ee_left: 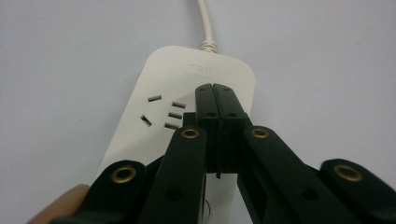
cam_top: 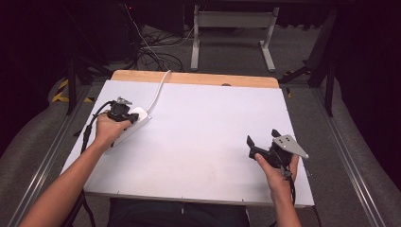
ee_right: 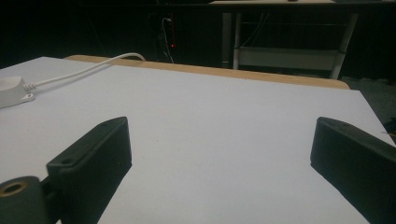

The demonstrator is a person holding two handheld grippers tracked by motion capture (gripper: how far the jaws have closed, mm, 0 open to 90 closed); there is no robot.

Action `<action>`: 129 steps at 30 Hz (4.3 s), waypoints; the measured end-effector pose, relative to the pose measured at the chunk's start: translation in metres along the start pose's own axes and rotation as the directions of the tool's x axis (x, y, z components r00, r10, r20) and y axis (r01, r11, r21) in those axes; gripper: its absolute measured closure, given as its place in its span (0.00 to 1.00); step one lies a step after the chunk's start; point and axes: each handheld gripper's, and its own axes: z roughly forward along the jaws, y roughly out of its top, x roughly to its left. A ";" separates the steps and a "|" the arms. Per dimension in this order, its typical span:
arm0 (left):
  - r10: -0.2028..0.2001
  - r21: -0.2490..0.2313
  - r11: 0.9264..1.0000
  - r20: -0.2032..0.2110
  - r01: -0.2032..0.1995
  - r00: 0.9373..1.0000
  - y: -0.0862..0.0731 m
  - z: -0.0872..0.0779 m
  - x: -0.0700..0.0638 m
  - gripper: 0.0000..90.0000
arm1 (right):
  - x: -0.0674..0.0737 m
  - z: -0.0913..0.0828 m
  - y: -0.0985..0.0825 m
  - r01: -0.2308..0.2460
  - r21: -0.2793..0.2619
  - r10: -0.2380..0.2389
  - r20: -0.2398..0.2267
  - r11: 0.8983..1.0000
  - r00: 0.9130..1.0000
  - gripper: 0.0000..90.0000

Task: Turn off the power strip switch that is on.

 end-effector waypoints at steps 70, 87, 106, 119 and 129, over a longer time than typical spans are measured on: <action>-0.188 -0.560 0.818 -0.048 0.129 0.981 -0.066 -0.120 -0.006 0.17 | 0.000 0.005 0.001 -0.002 -0.006 0.002 -0.010 1.000 1.000 0.07; -0.168 -0.534 0.838 -0.059 0.111 0.984 -0.069 -0.117 -0.005 0.03 | -0.001 0.004 0.001 -0.003 -0.006 0.003 -0.005 1.000 1.000 0.07; -0.154 -0.516 0.849 -0.035 0.114 0.987 -0.067 -0.113 -0.007 0.04 | 0.000 -0.002 0.001 -0.003 -0.011 0.003 0.005 1.000 1.000 0.07; -0.165 -0.509 0.852 -0.036 0.124 0.986 -0.071 -0.115 -0.004 0.05 | 0.002 0.005 0.002 0.002 -0.004 -0.002 -0.011 1.000 1.000 0.07; -0.183 -0.503 0.853 -0.037 0.140 0.982 -0.075 -0.117 -0.001 0.05 | 0.005 0.012 0.003 0.011 0.000 -0.011 -0.030 1.000 0.999 0.07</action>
